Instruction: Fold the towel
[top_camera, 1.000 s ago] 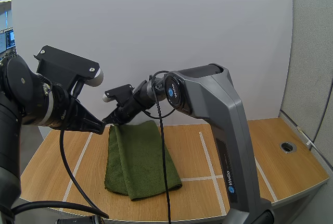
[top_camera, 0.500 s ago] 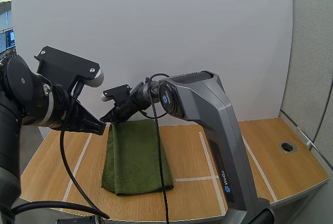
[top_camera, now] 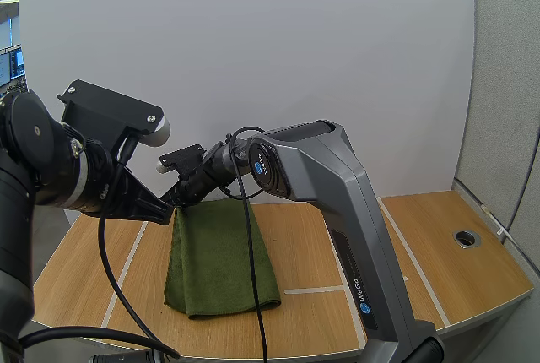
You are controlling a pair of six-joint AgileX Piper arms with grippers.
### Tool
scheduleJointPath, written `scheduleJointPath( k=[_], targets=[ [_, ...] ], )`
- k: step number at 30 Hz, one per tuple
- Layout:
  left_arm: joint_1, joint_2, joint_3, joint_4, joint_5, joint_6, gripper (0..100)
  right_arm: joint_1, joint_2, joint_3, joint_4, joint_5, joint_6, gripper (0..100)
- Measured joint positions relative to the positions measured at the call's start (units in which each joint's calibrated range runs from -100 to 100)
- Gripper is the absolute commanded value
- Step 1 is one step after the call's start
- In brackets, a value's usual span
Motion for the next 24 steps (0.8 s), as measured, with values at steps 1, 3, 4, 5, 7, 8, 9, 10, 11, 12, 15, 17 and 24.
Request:
scheduleJointPath(
  k=[1, 3, 4, 5, 7, 8, 9, 10, 11, 12, 15, 17, 24],
  targets=[
    [0.00, 0.00, 0.00, 0.00, 0.17, 0.00, 0, 0.00, 0.00, 0.00, 0.00, 0.01, 0.00, 0],
    [0.00, 0.00, 0.00, 0.00, 0.17, 0.00, 0, 0.00, 0.00, 0.00, 0.00, 0.01, 0.00, 0],
    [0.00, 0.00, 0.00, 0.00, 0.17, 0.00, 0, 0.00, 0.00, 0.00, 0.00, 0.01, 0.00, 0],
    [0.00, 0.00, 0.00, 0.00, 0.17, 0.00, 0, 0.00, 0.00, 0.00, 0.00, -0.17, 0.00, 0],
    [0.00, 0.00, 0.00, 0.00, 0.17, -0.12, 0, 0.00, 0.00, 0.00, 0.00, -0.35, 0.00, 4],
    [0.00, 0.00, 0.00, 0.00, 0.17, -0.31, 0, 0.00, 0.00, 0.00, 0.00, -0.35, 0.00, 19],
    [0.00, 0.00, 0.00, 0.00, 0.17, -0.53, 0, 0.00, 0.00, 0.00, 0.00, -0.52, 0.00, 33],
    [0.00, 0.00, 0.00, 0.00, 0.17, -0.78, 0, 0.00, 0.00, 0.00, 0.00, -0.52, 0.00, 49],
    [0.00, 0.00, 0.00, 0.00, 0.17, -0.97, 0, 0.00, 0.00, 0.00, 0.00, -0.36, 0.00, 65],
    [0.00, 0.00, 0.00, 0.00, 0.17, -0.97, 0, 0.00, 0.00, 0.00, 0.00, -0.12, 0.00, 77],
    [0.00, 0.00, 0.00, 0.00, 0.17, -0.97, 0, 0.00, 0.00, 0.00, 0.12, 0.98, 0.11, 94],
    [0.00, 0.00, 0.00, 0.00, 0.17, -1.09, 0, 0.00, 0.00, 0.00, 0.22, 1.87, 0.29, 91],
    [0.00, 0.00, 0.00, 0.00, 0.17, -1.28, 0, 0.00, -6.75, 0.00, -5.14, 15.31, 4.00, 88]
  ],
)
